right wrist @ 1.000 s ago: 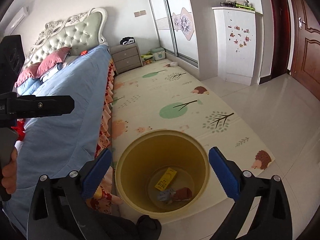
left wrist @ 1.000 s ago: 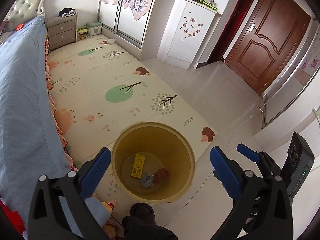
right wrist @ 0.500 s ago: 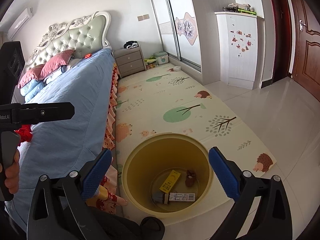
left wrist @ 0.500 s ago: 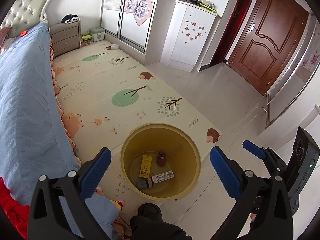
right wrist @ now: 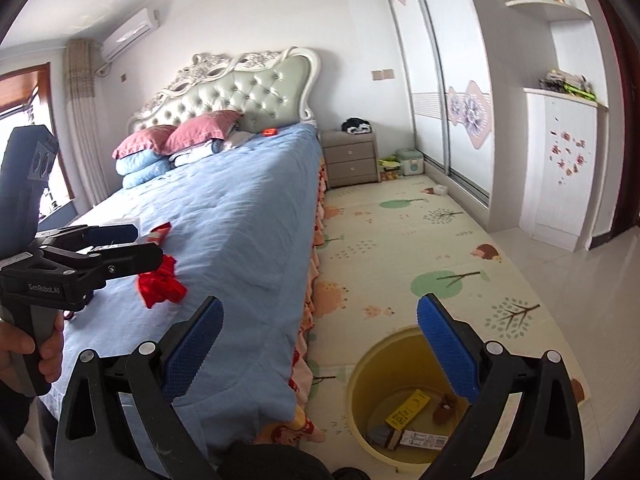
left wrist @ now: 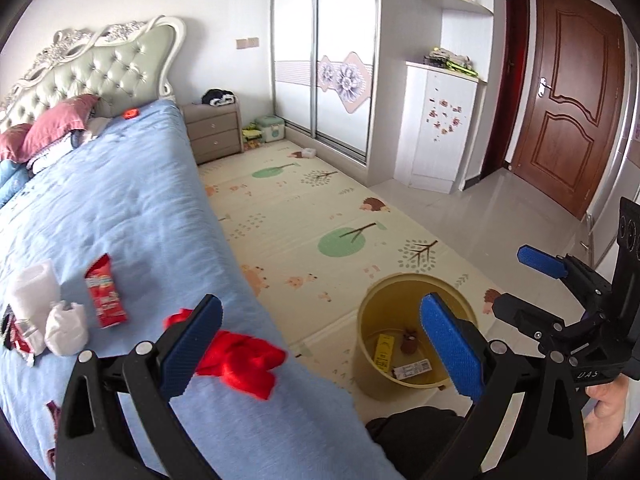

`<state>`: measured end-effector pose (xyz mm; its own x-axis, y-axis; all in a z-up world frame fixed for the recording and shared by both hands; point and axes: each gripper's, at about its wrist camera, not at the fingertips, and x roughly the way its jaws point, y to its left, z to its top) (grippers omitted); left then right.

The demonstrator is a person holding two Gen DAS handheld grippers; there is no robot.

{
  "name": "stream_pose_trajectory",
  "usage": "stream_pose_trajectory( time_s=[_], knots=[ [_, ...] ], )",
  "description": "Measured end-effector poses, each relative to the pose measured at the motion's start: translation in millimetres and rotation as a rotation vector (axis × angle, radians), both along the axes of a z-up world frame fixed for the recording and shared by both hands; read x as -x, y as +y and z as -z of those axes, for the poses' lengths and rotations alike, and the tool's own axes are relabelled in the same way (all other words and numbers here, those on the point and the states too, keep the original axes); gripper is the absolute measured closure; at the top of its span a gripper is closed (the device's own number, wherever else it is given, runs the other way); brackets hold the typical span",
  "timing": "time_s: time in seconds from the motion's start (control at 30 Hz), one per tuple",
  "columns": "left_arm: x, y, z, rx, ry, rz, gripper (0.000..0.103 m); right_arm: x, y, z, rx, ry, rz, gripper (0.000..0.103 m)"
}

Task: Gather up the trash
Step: 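Grasp the dark red sock with the left tool while the right tool grasps the red cloth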

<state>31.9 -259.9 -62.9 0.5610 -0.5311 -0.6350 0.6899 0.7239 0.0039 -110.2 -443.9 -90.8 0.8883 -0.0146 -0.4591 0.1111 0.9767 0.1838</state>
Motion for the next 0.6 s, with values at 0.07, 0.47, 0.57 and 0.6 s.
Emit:
stream_pose_trajectory(
  time_s=[0.07, 0.47, 0.57, 0.6],
  knots=[
    [-2, 23, -5, 0.008, -0.013, -0.042, 0.004, -9, 19, -8, 0.019, -0.020, -0.047, 0.009],
    [-21, 145, 7, 0.023, -0.014, -0.301, 0.004, -62, 100, -18, 0.024, -0.035, -0.291, 0.009],
    [-24, 165, 16, 0.019, 0.001, -0.357, 0.004, -73, 119, -14, 0.038, -0.009, -0.333, 0.009],
    [-26, 172, 19, 0.021, 0.012, -0.373, 0.004, -75, 124, -12, 0.043, -0.004, -0.344, 0.009]
  ],
)
